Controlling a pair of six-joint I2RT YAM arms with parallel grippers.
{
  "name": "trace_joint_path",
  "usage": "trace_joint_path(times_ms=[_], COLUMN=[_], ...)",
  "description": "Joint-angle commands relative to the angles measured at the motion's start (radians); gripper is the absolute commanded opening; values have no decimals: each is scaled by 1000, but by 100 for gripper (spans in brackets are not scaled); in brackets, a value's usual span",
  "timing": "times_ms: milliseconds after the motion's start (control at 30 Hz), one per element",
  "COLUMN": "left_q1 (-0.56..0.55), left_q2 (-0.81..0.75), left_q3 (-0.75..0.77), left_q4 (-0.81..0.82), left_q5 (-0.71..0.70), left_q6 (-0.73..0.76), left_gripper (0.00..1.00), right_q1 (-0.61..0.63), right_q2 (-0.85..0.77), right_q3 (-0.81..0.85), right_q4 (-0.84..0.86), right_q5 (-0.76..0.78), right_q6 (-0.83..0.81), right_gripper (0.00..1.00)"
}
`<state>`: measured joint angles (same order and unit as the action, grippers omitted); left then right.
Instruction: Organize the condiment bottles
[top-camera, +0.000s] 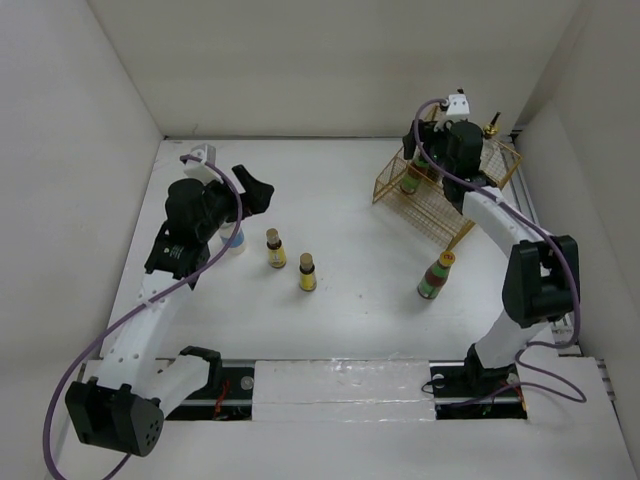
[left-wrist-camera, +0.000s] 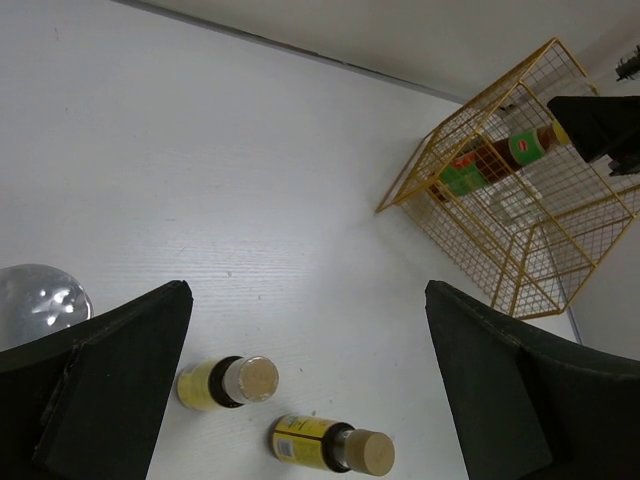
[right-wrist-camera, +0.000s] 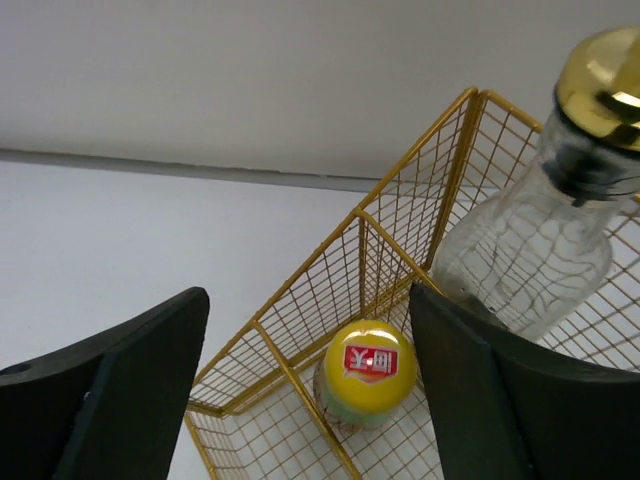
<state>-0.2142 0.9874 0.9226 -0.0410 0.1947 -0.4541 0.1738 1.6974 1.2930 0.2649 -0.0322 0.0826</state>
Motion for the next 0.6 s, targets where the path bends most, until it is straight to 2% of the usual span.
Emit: trace_joint_path(times_ms=[0,100,267,400,433,567], left_q1=[-1,-1,-1,-10,-10,-10], left_q2=[-36,-56,-110,-131,-131,-153], left_q3=[-1,-10,-19,-19,-19,-19], left_q4=[64,64,82,82,82,92], left_q5=[25,49,71,71,80,90], left_q6=[-5,-14,-23,-23,-23,-23], left_gripper=[100,100,100,100,100,100], right_q1=[33,58,137,207,234,266], right_q2=[-139,-263,-554,-753,-795,-985], right_q3=[17,-24,-268,-394,-412,-468], right_q4=[18,-68,-226,-494,-609,-788], right_q5=[58,132,322,425,474,496], right_q6=[-12,-12,94,185,212,305], right_gripper=[88,91,91,90,90,89])
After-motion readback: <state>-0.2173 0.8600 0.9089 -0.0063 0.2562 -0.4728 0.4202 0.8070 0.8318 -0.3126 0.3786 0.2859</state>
